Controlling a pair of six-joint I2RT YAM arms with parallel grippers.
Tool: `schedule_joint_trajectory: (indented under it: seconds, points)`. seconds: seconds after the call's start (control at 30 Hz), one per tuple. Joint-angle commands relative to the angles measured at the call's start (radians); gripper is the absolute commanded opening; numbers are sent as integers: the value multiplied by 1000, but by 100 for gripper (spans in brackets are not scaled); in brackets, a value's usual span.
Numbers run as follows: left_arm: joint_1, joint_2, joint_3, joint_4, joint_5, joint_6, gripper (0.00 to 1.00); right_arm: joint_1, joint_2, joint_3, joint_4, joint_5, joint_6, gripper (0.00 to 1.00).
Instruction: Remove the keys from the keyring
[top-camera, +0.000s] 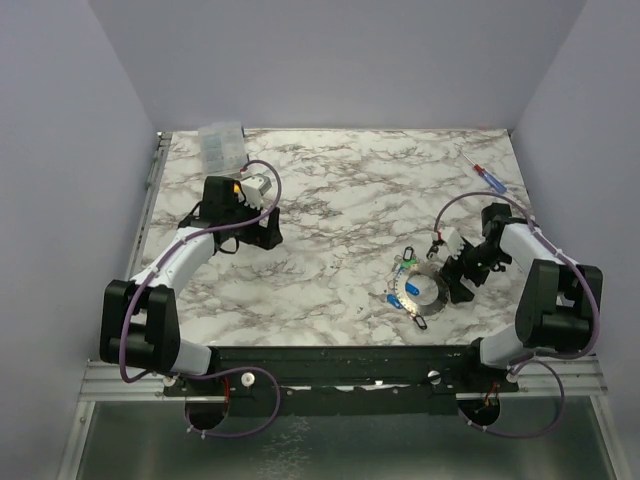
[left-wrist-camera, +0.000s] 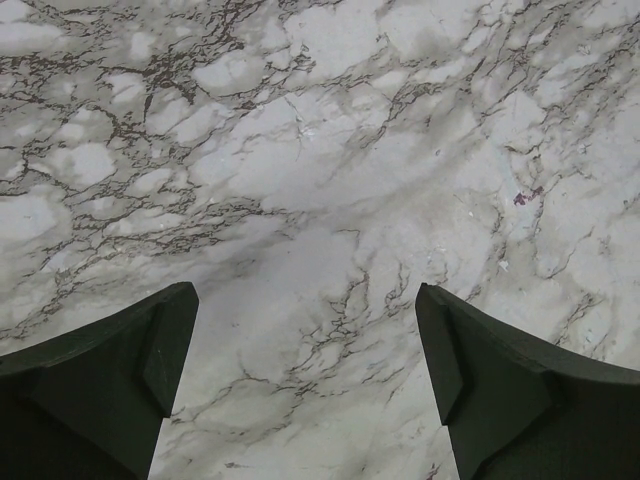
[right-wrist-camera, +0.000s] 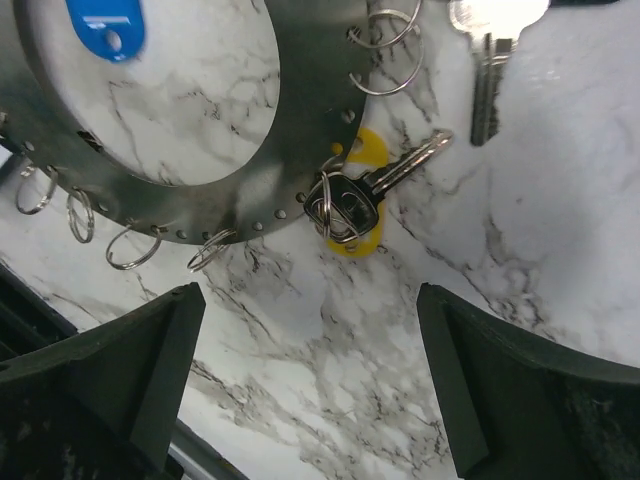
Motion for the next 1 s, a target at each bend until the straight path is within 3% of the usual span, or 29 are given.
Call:
schedule_joint_trajectory:
  seconds: [0.0, 0.27, 0.53, 0.97]
  points:
    - [0, -8, 25, -1, 20, 7, 99, 26, 61, -50, 79, 73, -54, 100]
    - [0, -13, 22, 13, 165, -34, 99, 236, 121, -55, 190, -1, 62, 97]
    - [-21, 98, -30, 80, 398, -160, 99, 409, 246, 115, 140, -244, 214, 92]
    - [-182, 413, -141, 520, 499, -514, 62, 519, 399, 191, 236, -353, 328, 87]
